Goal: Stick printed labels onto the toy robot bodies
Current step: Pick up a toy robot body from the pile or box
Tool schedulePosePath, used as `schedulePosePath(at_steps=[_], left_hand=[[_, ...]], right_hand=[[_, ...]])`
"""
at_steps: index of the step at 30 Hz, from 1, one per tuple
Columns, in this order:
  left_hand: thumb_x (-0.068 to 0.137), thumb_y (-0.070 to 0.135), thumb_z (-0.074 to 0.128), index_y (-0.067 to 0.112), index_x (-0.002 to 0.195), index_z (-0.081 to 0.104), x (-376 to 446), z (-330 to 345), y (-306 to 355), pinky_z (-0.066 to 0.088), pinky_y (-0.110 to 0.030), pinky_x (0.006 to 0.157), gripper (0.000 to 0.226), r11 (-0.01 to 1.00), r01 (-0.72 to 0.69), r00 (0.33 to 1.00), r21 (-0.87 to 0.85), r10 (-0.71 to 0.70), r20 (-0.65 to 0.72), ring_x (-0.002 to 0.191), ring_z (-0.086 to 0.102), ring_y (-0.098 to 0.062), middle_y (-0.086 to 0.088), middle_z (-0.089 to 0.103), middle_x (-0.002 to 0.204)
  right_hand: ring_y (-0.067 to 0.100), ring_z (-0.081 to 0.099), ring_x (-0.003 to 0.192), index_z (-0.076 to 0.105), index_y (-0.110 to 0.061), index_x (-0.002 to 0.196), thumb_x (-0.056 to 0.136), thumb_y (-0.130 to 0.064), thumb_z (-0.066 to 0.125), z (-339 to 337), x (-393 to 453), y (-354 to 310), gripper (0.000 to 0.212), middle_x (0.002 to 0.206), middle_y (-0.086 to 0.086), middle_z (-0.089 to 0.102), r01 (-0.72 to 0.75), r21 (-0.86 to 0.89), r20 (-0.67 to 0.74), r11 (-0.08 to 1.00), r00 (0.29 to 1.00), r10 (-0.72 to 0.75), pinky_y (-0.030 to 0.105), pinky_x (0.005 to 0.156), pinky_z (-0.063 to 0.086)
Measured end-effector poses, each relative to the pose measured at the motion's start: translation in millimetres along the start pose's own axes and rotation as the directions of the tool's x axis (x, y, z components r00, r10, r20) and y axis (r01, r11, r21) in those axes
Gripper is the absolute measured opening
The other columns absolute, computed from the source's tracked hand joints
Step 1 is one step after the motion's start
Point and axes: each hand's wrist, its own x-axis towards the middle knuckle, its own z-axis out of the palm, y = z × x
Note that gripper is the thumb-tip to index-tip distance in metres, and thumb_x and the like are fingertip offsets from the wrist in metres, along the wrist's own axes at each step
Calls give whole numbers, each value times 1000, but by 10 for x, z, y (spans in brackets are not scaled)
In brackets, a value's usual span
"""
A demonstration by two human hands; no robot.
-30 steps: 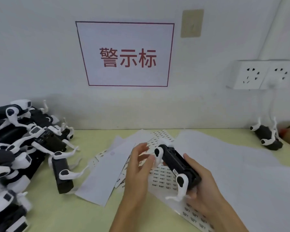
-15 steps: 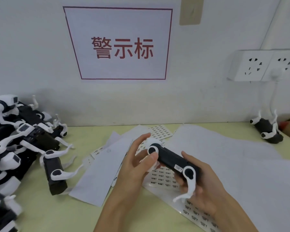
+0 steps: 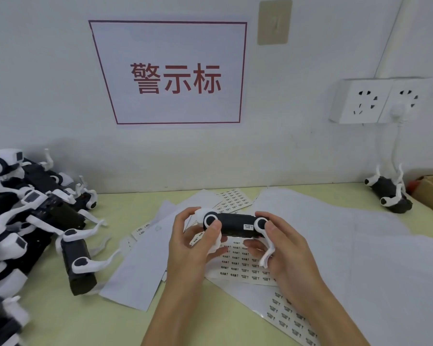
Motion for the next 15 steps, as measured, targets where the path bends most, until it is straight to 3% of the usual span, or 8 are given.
schedulePosePath(at_steps=[4,7,10,15], left_hand=[[63,50,81,35,124,57,5,-13,-13,59,-28,71,67,1000,8,999,9,-9,52,98,73,-33,-12,72,113],[71,43,79,35,123,57,14,-35,-35,59,-32,74,58,1000,28,995,14,-29,97,99,73,-29,-13,71,114],[72,36,77,33,122,57,17,-44,-40,58,-41,79,54,999,51,987,-9,-49,150,93,71,-31,-19,70,112],[69,42,80,27,118,57,-7,-19,-19,58,-31,69,56,998,3,982,64,-15,186,86,73,-32,-13,73,108]], right_hand=[[29,72,91,72,-25,110,83,-39,69,-18,7,31,31,110,9,74,88,-84,-41,993,995,-92,34,86,56],[29,73,94,70,-31,111,82,-45,66,-40,0,36,33,110,6,74,166,-199,-33,966,984,-176,34,88,58],[23,70,101,66,-28,113,90,-35,54,-65,-5,50,27,110,-1,72,237,-287,-14,928,968,-252,33,89,57],[22,69,96,63,-22,115,99,-31,40,-177,-32,-11,30,110,-4,70,223,-382,20,897,972,-233,35,88,55]])
